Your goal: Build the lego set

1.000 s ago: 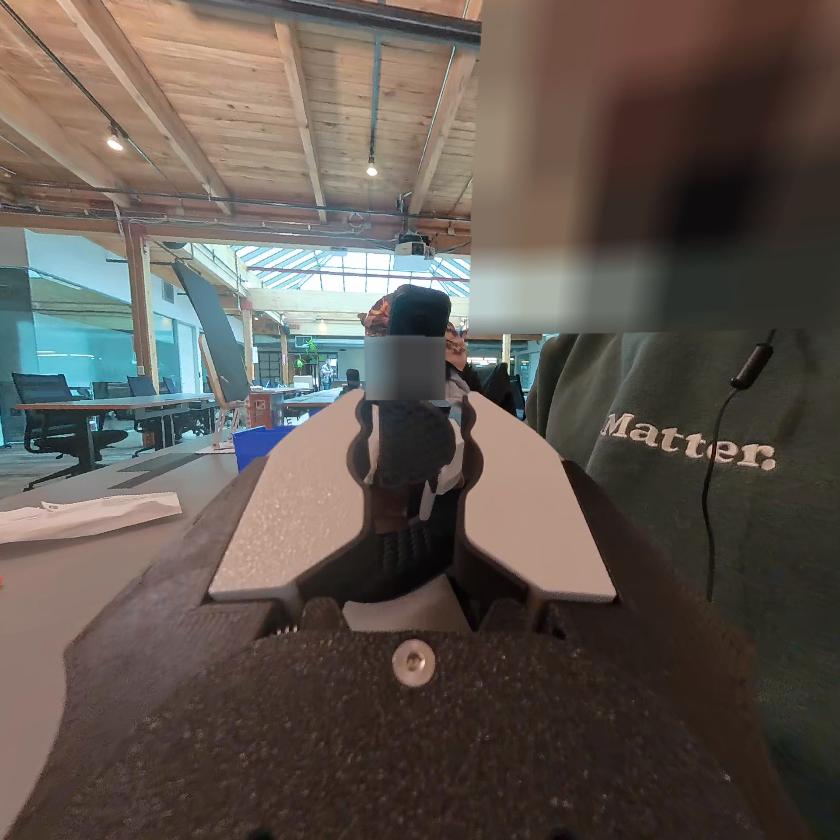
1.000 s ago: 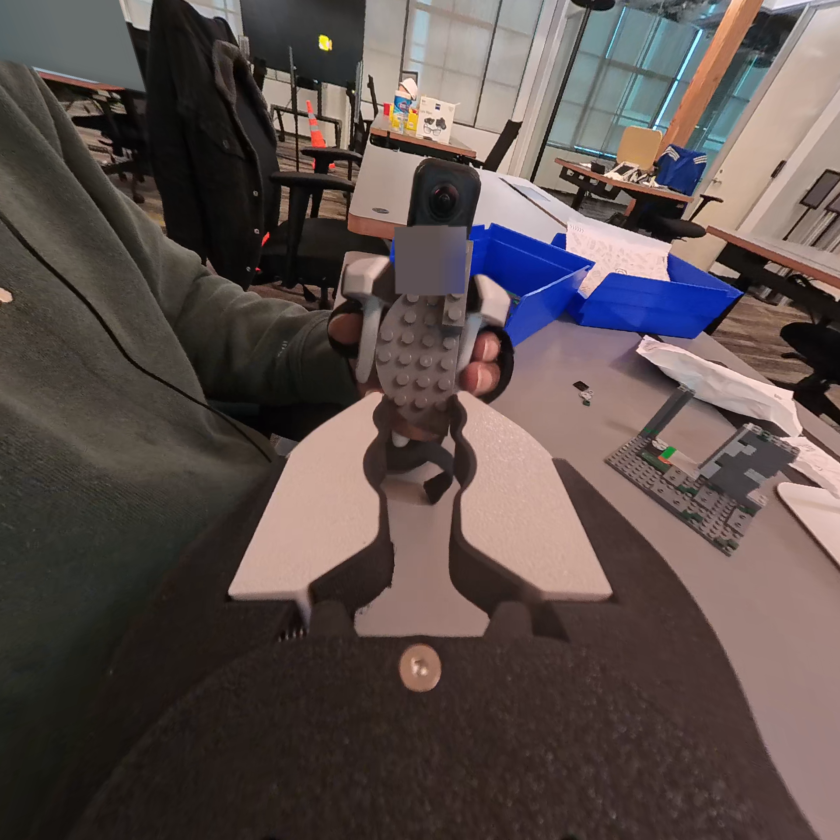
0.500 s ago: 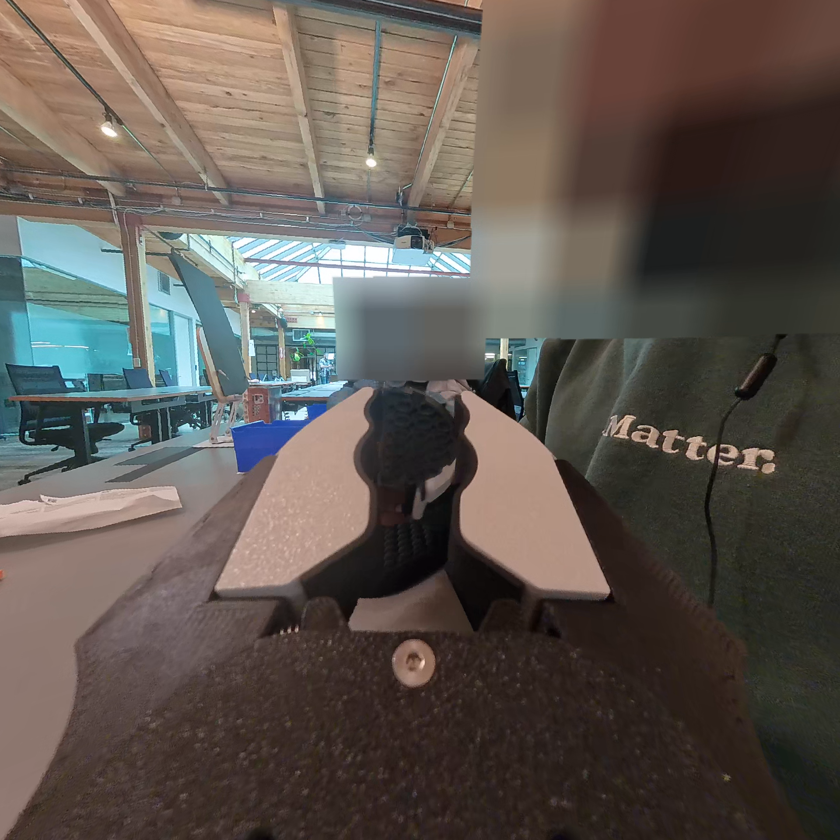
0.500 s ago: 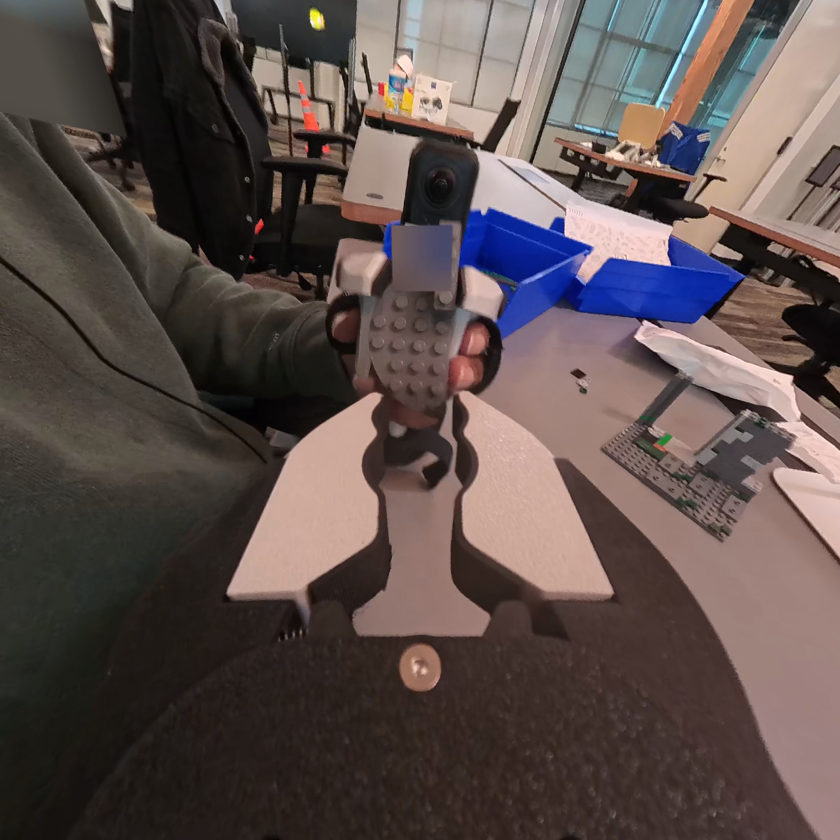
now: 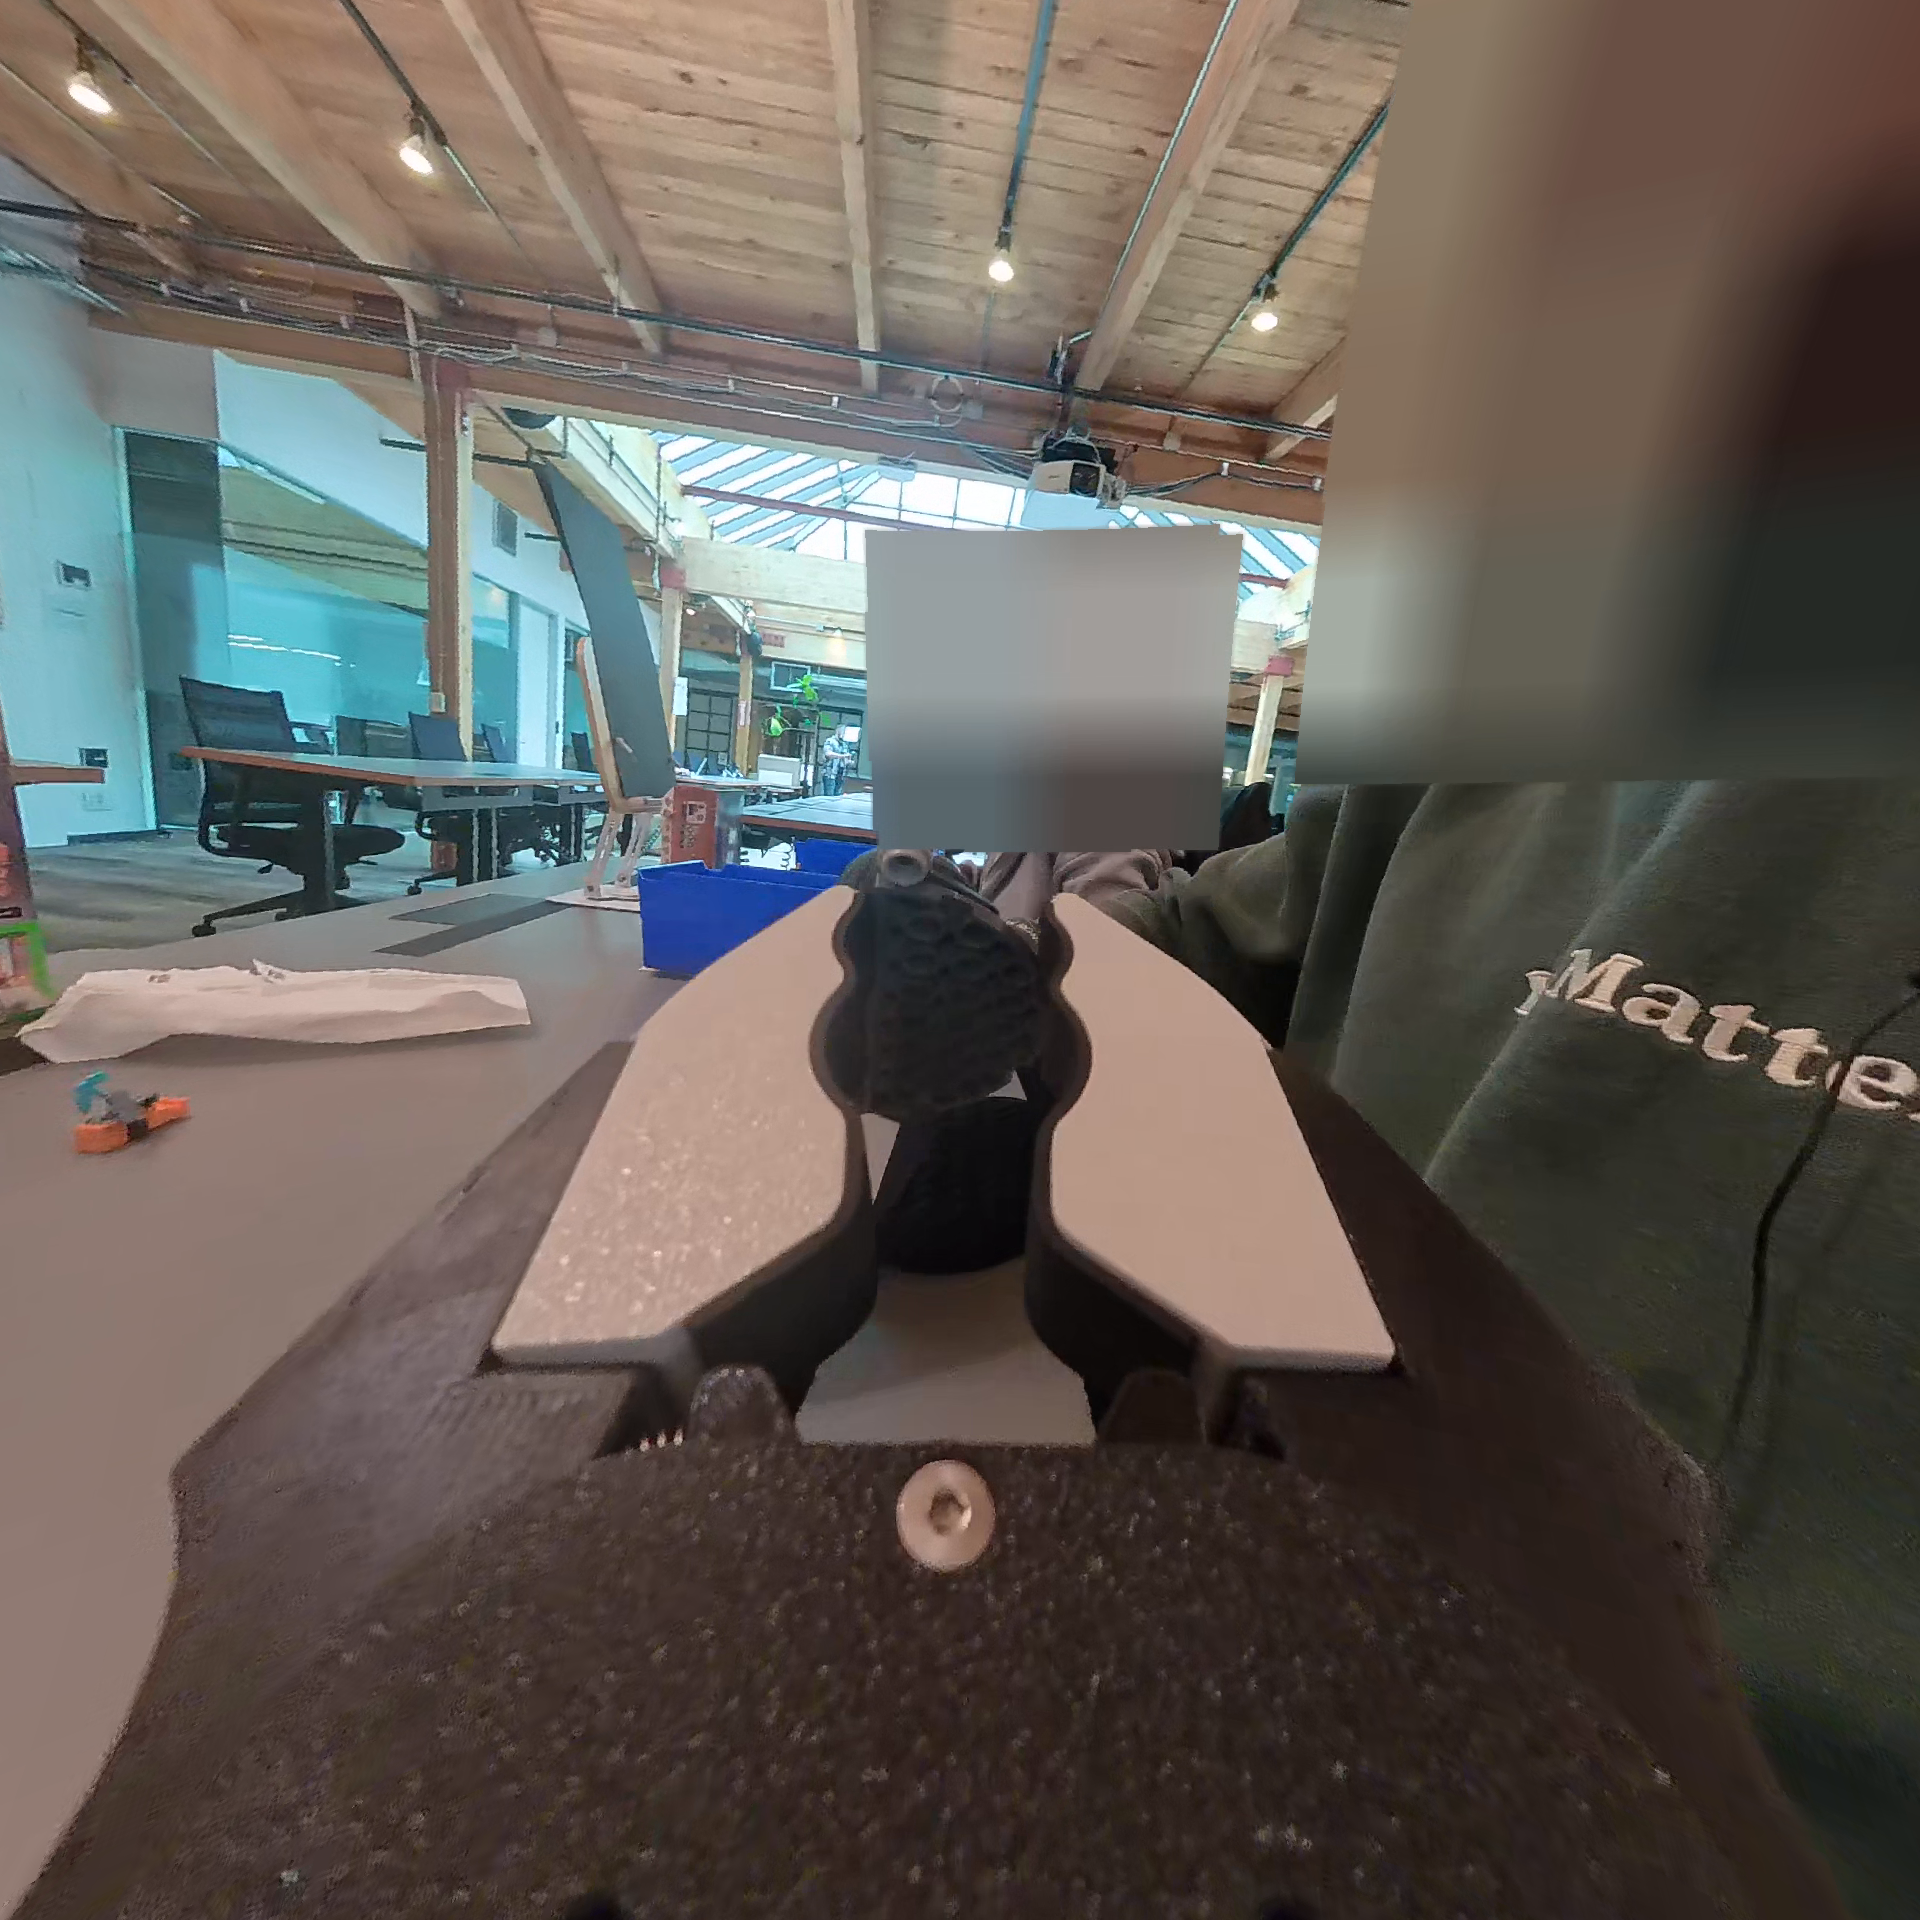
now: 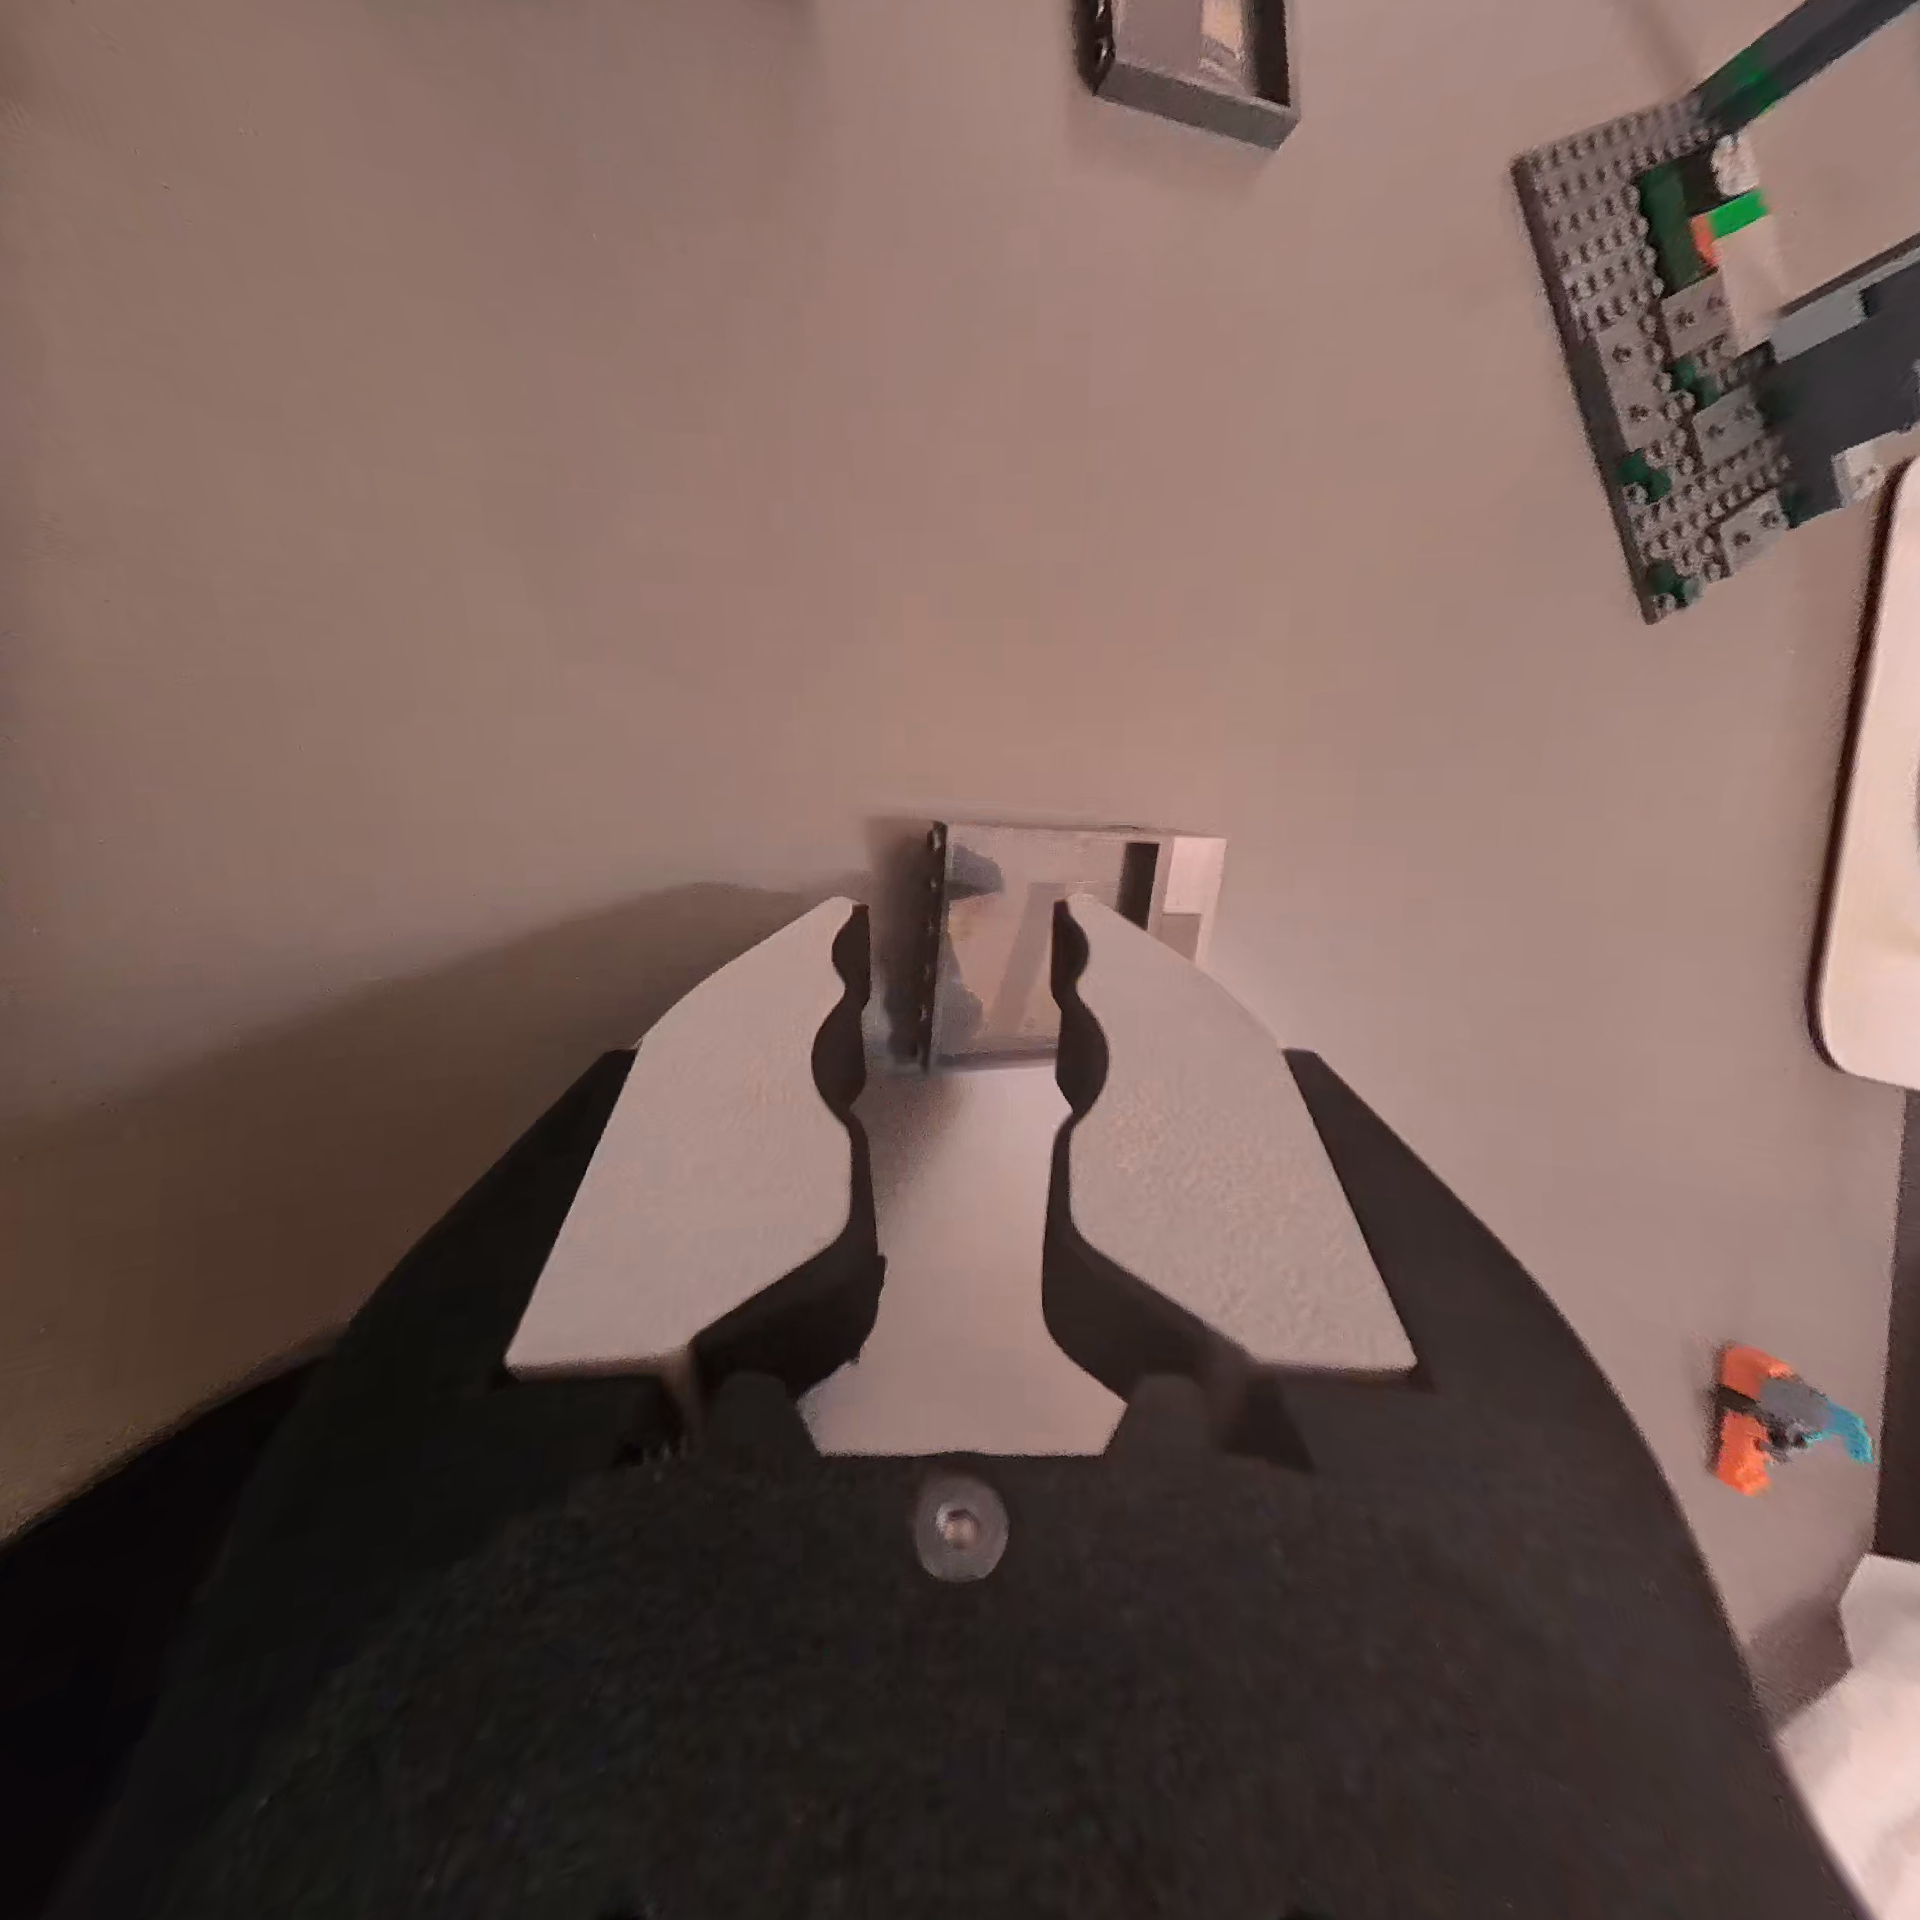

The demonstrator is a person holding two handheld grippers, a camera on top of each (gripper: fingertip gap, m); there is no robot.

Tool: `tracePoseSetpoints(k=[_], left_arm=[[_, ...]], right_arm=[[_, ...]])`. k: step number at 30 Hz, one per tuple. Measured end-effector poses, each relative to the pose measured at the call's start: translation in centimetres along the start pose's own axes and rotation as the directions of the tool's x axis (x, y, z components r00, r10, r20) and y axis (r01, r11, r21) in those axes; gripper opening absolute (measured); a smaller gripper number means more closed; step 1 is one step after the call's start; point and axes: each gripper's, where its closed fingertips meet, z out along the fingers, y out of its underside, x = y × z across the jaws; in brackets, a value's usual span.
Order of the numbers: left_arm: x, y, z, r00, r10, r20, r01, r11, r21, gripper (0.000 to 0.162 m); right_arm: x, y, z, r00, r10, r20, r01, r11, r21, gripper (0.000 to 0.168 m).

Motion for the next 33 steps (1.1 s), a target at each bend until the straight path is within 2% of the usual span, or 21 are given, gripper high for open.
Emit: tracePoseSetpoints(k=[4, 6, 8, 11, 13, 15, 18, 21, 25, 29, 33], left_arm=[[-0.4, 0.1, -0.5, 1.000, -0.020, 0.017, 0.020, 1.000, 0.016, 0.030], [-0.4, 0.2, -0.6, 1.000, -0.026, 0.017, 0.026, 1.000, 0.015, 0.029], [-0.4, 0.2, -0.6, 0.999, -0.035, 0.011, 0.035, 0.999, 0.016, 0.030], [-0.4, 0.3, -0.6, 0.999, -0.045, 0.005, 0.045, 0.999, 0.013, 0.030], [-0.4, 0.4, -0.6, 0.999, -0.047, 0.002, 0.047, 0.999, 0.010, 0.030], [-0.4, 0.5, -0.6, 0.999, -0.052, -0.001, 0.052, 0.999, 0.008, 0.030], [-0.3, 0.7, -0.4, 0.998, -0.058, -0.007, 0.058, 0.998, -0.002, 0.030], [-0.3, 0.9, -0.4, 0.998, -0.059, -0.004, 0.059, 0.998, -0.006, 0.030], [-0.5, 1.1, -0.6, 0.998, -0.068, 0.006, 0.068, 0.998, -0.006, 0.030], [-0.8, 1.1, -0.7, 0.996, -0.085, 0.005, 0.085, 0.996, 0.001, 0.030], [-0.9, 1.2, -0.7, 0.995, -0.101, -0.002, 0.101, 0.995, 0.000, 0.030]], right_arm=[[0.6, 0.3, 1.1, 0.997, -0.034, -0.066, 0.033, 0.999, -0.025, 0.025], [1.0, 0.2, 1.2, 0.993, -0.042, -0.113, 0.041, 0.999, -0.012, 0.010], [1.4, 0.1, 1.0, 0.988, -0.063, -0.145, 0.063, 0.998, 0.000, 0.006], [1.2, -0.8, 0.0, 0.999, 0.009, -0.050, -0.006, 0.997, 0.071, 0.005], [0.6, -1.8, -1.4, 0.986, 0.101, 0.131, -0.118, 0.984, 0.131, 0.005], [-0.3, -2.5, -3.1, 0.905, 0.205, 0.373, -0.261, 0.959, 0.108, 0.005], [0.5, -2.5, -4.6, 0.733, 0.338, 0.590, -0.408, 0.913, -0.016, 0.005], [2.0, -1.3, -3.8, 0.588, 0.473, 0.656, -0.496, 0.852, -0.170, 0.006], [3.7, -0.8, -2.7, 0.465, 0.549, 0.695, -0.566, 0.787, -0.243, 0.006], [4.8, -0.6, -2.4, 0.483, 0.532, 0.696, -0.565, 0.796, -0.217, 0.007], [5.1, -0.1, -2.0, 0.554, 0.506, 0.661, -0.525, 0.828, -0.195, 0.017]])
